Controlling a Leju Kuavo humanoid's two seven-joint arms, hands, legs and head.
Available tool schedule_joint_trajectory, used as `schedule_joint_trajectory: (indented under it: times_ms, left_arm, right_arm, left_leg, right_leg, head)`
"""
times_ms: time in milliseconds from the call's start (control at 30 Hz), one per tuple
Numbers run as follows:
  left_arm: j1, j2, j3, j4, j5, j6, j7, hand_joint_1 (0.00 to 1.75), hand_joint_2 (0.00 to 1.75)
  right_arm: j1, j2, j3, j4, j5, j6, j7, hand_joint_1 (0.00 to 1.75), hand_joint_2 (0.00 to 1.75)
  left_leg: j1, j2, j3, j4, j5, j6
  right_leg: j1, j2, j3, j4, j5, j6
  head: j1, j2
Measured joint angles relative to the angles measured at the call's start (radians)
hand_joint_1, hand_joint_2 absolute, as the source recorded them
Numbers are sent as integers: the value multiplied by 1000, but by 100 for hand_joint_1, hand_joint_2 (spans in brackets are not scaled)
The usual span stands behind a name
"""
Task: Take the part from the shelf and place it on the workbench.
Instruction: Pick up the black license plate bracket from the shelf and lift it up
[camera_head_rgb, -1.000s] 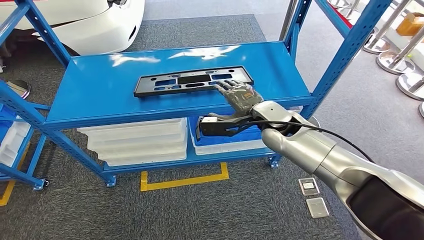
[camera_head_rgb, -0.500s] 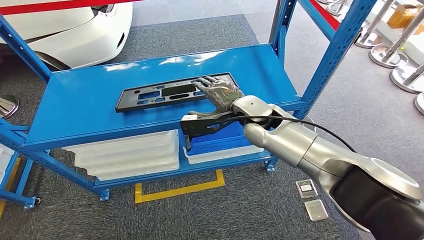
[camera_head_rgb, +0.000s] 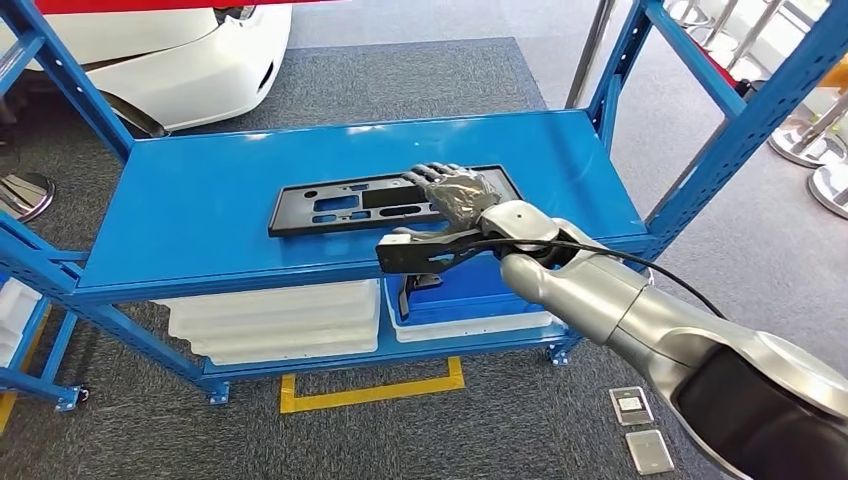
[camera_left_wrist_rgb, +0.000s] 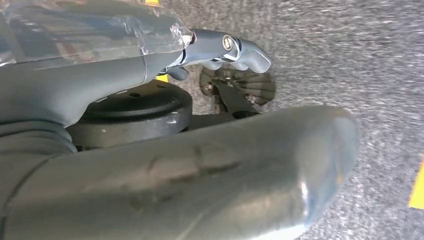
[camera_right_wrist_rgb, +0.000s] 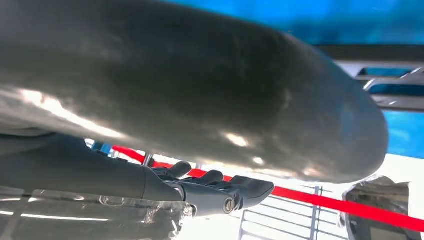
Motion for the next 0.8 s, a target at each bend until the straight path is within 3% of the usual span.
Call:
schedule_joint_trajectory:
  times_ms: [33, 100, 233, 300, 367, 400, 433, 467, 500, 533, 600, 733, 800]
  left_arm:
    - [0, -1, 0, 0, 0, 0, 1, 0, 0]
    - [-2, -2, 0, 0, 0, 0, 2, 0, 0]
    - [-3, -3, 0, 0, -2, 0, 5, 0, 0]
    - [-6, -2, 0, 0, -2, -1, 6, 0, 0]
    - [-6, -2, 0, 0, -2, -1, 6, 0, 0]
    - [-5, -2, 0, 1, -2, -1, 6, 0, 0]
    - [-4, -1, 0, 1, -2, 0, 6, 0, 0]
    - [-3, -1, 0, 1, -2, 0, 6, 0, 0]
    - [-2, -1, 0, 2, -2, 0, 6, 0, 0]
    - [-2, -1, 0, 2, -2, 0, 6, 0, 0]
    - [-1, -1, 0, 3, -2, 0, 6, 0, 0]
    - [0, -1, -1, 3, -3, 0, 7, 0, 0]
    - [-1, -1, -1, 3, -4, -1, 7, 0, 0]
  right_arm:
    - [-1, -1, 1, 3, 0, 0, 0, 0, 0]
    - [-2, -1, 2, 8, 0, 0, 0, 0, 0]
    - [-6, -1, 4, 15, 0, -1, 0, 0, 0]
    - [-9, 0, 4, 17, 0, -2, 0, 0, 0]
    - [-7, 1, 5, 19, -1, -2, 0, 0, 0]
    - [-4, 1, 6, 20, -2, -2, -1, 0, 0]
    - [-2, 1, 7, 21, -2, -2, -1, 0, 0]
    - [-1, 1, 8, 22, -3, -2, -1, 0, 0]
    - [-1, 1, 8, 22, -3, -2, -1, 0, 0]
    - [-1, 1, 9, 23, -4, -2, -1, 0, 0]
    - [-1, 1, 10, 25, -6, -2, -1, 0, 0]
    - [-2, 0, 10, 28, -8, -2, -2, 0, 0]
    - [-4, -1, 10, 29, -8, -2, -2, 0, 0]
  left_leg:
    - [-2, -1, 10, 0, -9, -3]
    - [-3, 0, 21, 0, -23, -13]
    - [-5, 0, 27, 34, -32, -37]
    - [1, 0, -19, 123, -60, -47]
    - [8, 1, -99, 240, -106, -59]
    - [10, 1, -130, 271, -119, -64]
    - [13, 1, -147, 271, -113, -68]
    - [15, 1, -146, 235, -82, -70]
    - [16, 1, -132, 172, -31, -70]
    - [16, 1, -117, 107, 16, -68]
    - [12, 1, -95, 23, 60, -56]
    - [10, 1, -70, -2, 58, -22]
    - [11, 0, -52, -10, 53, -11]
  right_leg:
    - [5, -1, 19, -63, 37, -6]
    - [13, -1, 43, -136, 66, -15]
    - [8, 2, 74, -155, 53, -29]
    - [3, 1, 91, -159, 44, -37]
    - [2, 2, 103, -159, 31, -41]
    - [2, 3, 110, -158, 24, -40]
    - [1, 4, 118, -157, 16, -39]
    - [1, 5, 129, -156, 7, -37]
    - [0, 6, 140, -156, -2, -34]
    - [0, 6, 151, -154, -12, -30]
    - [0, 7, 161, -154, -25, -20]
    - [-2, 6, 157, -128, -30, 3]
    - [-3, 5, 108, -42, -50, 10]
  head:
    - [3, 0]
    - [5, 0]
    - [3, 0]
    - [-9, 0]
    - [-24, 0]
    - [-28, 0]
    - [-32, 0]
    - [-36, 0]
    - [-40, 0]
    - [-43, 0]
    - [-49, 0]
    - [-42, 0]
    - [-30, 0]
